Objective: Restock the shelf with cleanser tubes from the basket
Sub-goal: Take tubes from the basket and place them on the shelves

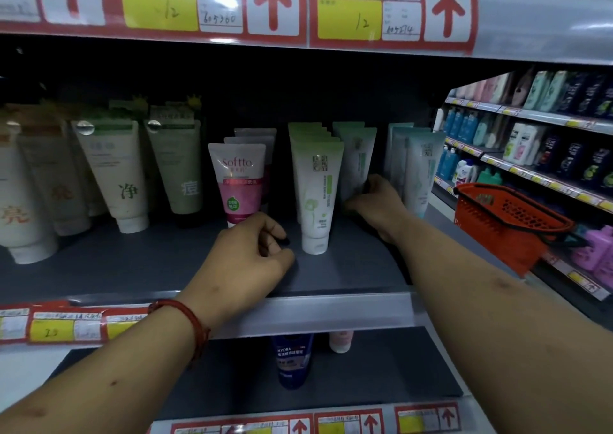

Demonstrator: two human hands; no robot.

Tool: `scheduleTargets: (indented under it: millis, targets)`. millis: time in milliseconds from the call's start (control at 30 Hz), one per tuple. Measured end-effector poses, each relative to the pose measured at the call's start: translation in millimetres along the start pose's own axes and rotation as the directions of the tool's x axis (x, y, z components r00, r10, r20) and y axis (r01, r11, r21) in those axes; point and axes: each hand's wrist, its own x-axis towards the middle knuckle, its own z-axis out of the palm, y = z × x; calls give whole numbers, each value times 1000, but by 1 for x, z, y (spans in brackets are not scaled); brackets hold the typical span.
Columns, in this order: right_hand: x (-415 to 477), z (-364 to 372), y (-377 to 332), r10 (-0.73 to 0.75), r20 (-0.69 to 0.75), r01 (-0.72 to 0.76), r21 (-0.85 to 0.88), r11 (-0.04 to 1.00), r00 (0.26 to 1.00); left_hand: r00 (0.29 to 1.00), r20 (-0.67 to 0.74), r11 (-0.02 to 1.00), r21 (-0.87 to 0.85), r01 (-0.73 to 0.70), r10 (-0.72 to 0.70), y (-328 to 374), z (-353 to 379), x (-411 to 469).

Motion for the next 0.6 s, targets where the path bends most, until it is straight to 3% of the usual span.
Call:
scheduleTargets:
  millis: [333, 467, 600]
  targets:
    - [-3, -4, -6, 60, -15, -61, -96, 993, 998, 1000, -5, 999, 33, 5, -5, 2, 0, -1]
    - [-26, -7, -18, 82, -97, -106, -278, 955, 992, 999, 1, 997, 68, 35, -35, 8, -2, -4]
    - [-71, -13, -42, 56, -25, -61, -469, 881, 998, 996, 82, 976, 217, 16, -34, 22, -8, -13]
